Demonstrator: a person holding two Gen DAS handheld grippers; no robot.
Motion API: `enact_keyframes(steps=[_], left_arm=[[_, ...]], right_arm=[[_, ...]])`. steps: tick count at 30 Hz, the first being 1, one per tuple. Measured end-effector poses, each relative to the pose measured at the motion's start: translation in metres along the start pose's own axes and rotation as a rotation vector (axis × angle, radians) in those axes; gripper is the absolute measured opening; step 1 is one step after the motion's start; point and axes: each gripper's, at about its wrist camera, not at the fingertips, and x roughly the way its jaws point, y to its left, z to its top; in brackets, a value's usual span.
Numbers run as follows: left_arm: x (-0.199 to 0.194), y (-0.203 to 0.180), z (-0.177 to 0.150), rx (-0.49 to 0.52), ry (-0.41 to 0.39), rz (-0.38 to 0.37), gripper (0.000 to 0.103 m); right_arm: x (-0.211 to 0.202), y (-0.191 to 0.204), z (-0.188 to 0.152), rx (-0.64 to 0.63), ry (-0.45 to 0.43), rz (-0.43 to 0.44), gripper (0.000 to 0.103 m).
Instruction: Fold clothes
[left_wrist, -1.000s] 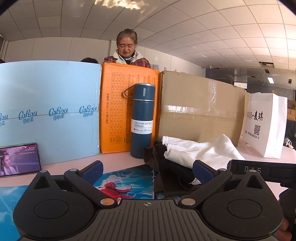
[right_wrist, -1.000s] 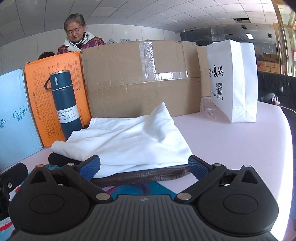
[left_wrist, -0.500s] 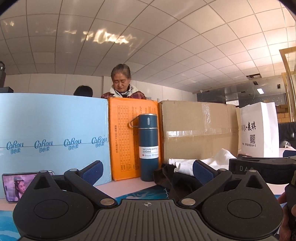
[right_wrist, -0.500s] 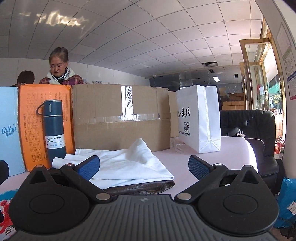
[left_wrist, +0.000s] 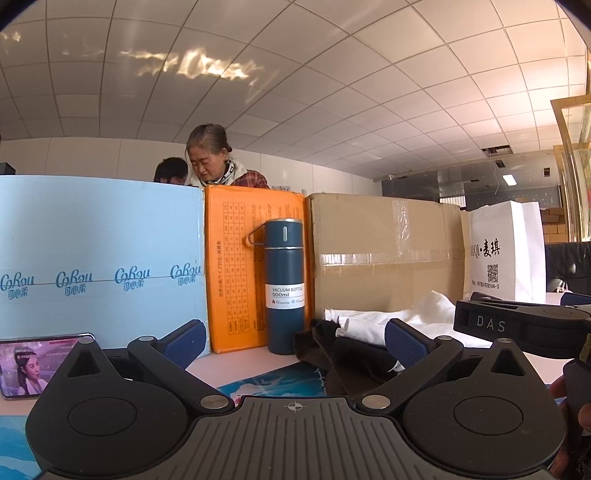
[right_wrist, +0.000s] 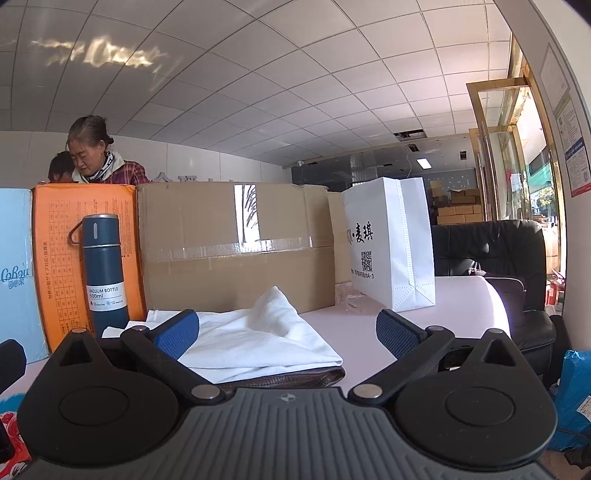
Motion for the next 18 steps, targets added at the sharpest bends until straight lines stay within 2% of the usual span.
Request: enact_keyframes(steps=[18], left_arm=[[-0.0006,-0.004,0.0,0.026,-0.003,0.013,0.103]], right_arm=[[0.0029,-0.0046,-0.001,0.032,0.021,0.018,0.103]])
